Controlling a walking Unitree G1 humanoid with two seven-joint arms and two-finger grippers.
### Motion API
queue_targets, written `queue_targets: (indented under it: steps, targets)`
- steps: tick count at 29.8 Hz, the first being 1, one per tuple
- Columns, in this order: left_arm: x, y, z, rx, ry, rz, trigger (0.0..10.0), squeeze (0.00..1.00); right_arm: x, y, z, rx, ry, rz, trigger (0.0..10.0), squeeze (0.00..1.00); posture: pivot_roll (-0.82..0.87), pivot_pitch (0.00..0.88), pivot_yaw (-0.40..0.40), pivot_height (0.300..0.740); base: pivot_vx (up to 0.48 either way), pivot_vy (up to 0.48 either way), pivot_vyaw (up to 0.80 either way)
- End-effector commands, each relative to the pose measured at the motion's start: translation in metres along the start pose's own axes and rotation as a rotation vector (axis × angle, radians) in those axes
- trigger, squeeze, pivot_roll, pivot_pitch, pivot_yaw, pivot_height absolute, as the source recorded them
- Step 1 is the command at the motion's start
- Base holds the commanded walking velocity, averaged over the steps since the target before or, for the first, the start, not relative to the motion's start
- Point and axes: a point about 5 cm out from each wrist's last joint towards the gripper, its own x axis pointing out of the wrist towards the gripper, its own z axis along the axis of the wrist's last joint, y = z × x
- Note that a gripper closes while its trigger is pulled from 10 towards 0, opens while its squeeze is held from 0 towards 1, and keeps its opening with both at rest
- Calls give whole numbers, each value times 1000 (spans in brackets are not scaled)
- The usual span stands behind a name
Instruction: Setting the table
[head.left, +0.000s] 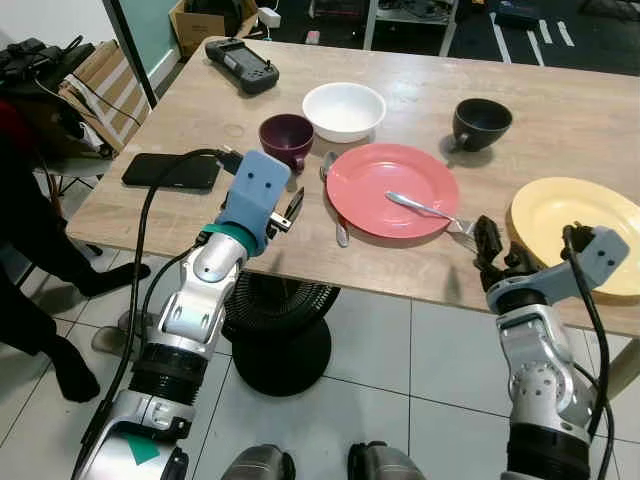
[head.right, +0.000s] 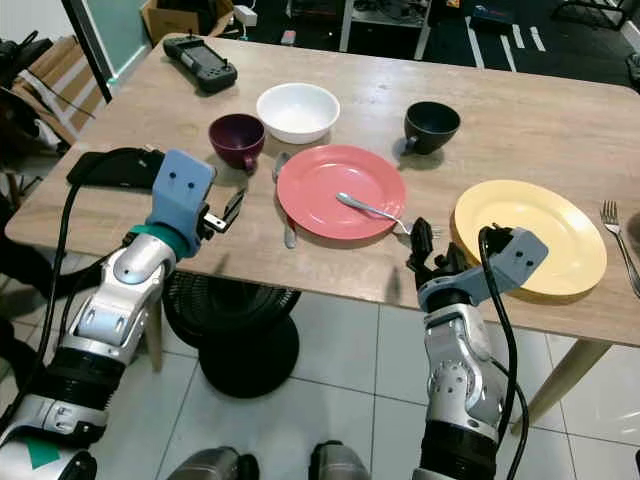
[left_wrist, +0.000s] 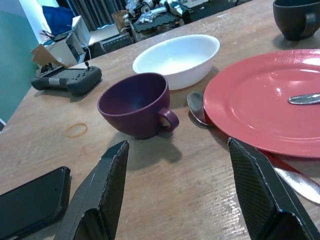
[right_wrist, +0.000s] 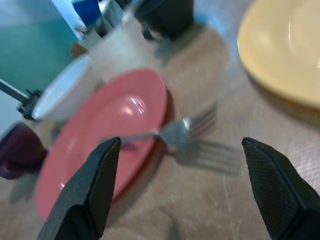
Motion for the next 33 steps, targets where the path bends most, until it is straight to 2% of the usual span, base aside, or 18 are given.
queue_targets:
  steps: [1,2,6,14,20,21,22,23,24,26,27,28,29,30,33]
  targets:
    - [-3,1,-2,-3,15,0,10000,0,1,-2,-6,5,20,-14,10000,616,88,58,62,740,0,0,0]
    - [-4,1,-2,-3,13,0,10000,0,3,-2,-6,8,20,-24,10000,0,95,68,60,740,0,0,0]
    - [-5,1,1,-4,10,0,10000,0,7,-3,-6,6,16,-49,10000,0,100,76,60,740,0,0,0]
    - [-9,2,6,-6,4,1,10000,0,18,5,-10,102,18,-21,10000,0,137,111,55,740,0,0,0]
    - [-12,4,7,-2,10,8,10000,0,24,8,-15,123,14,-29,10000,0,160,124,49,740,0,0,0]
    - [-14,5,7,0,12,12,10000,0,27,10,-16,140,9,-33,9529,0,167,127,47,740,0,0,0]
    - [-15,6,7,1,14,15,10000,0,29,11,-17,148,1,-36,8510,0,171,127,46,740,0,0,0]
    - [-16,6,7,2,16,17,10000,0,31,12,-17,151,-3,-38,8510,0,171,127,46,740,0,0,0]
    - [-17,7,7,4,19,21,10000,0,33,13,-17,158,-6,-41,6627,0,179,128,41,740,0,0,0]
    - [-17,7,7,4,19,21,10000,0,33,13,-17,158,-6,-41,6627,0,179,128,41,740,0,0,0]
    - [-17,8,7,4,21,24,10000,0,34,13,-18,157,-7,-42,4196,0,182,128,38,740,0,0,0]
    - [-18,8,7,4,22,26,10000,0,35,13,-18,159,-10,-45,3765,0,182,128,38,740,0,0,0]
    - [-18,8,7,4,23,28,10000,0,36,13,-17,158,-12,-46,863,0,183,126,36,740,0,0,0]
    - [-18,8,7,4,23,29,10000,0,36,13,-17,156,-15,-48,0,0,183,125,35,740,0,0,0]
    - [-18,8,7,3,24,30,10000,0,37,13,-16,157,-25,-46,0,0,183,125,35,740,0,0,0]
